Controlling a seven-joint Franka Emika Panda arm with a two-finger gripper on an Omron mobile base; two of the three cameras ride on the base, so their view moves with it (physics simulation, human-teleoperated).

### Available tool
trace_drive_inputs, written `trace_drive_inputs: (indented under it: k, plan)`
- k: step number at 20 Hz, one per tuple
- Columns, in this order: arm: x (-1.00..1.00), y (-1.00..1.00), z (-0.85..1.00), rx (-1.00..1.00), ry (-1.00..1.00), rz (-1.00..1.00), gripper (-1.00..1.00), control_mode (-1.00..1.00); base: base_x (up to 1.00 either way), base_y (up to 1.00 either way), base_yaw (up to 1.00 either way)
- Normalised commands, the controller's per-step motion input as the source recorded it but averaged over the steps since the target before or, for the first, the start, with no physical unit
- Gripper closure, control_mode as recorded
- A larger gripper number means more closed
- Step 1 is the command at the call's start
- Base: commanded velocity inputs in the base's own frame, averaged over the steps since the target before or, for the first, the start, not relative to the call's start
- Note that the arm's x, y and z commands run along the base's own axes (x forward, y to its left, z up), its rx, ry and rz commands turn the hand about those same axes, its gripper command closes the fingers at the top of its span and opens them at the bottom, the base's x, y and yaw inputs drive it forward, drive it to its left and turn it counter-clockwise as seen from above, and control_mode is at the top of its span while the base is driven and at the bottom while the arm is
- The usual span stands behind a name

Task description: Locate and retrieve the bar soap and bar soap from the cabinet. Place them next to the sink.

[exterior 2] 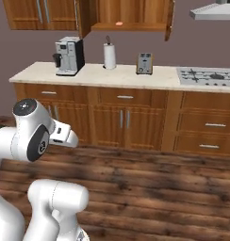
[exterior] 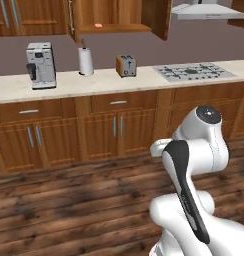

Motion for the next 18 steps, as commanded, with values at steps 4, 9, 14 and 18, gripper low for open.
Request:
trace_drive_inputs:
  k: [4, 9, 14, 18]
  plan:
    - [0.0, 0.0, 0.0, 0.0, 0.0, 0.0, -1.0, 1.0, 0.49, 0.19, 0.09]
    - [0.0, 0.0, 0.0, 0.0, 0.0, 0.0, -1.0, 1.0, 0.61, -0.01, 0.08]
    - [0.0, 0.0, 0.0, 0.0, 0.0, 0.0, -1.0, 1.0, 0.67, 0.0, 0.07]
    - [0.0, 0.0, 0.0, 0.0, 0.0, 0.0, -1.0, 1.0, 0.61, -0.11, 0.09]
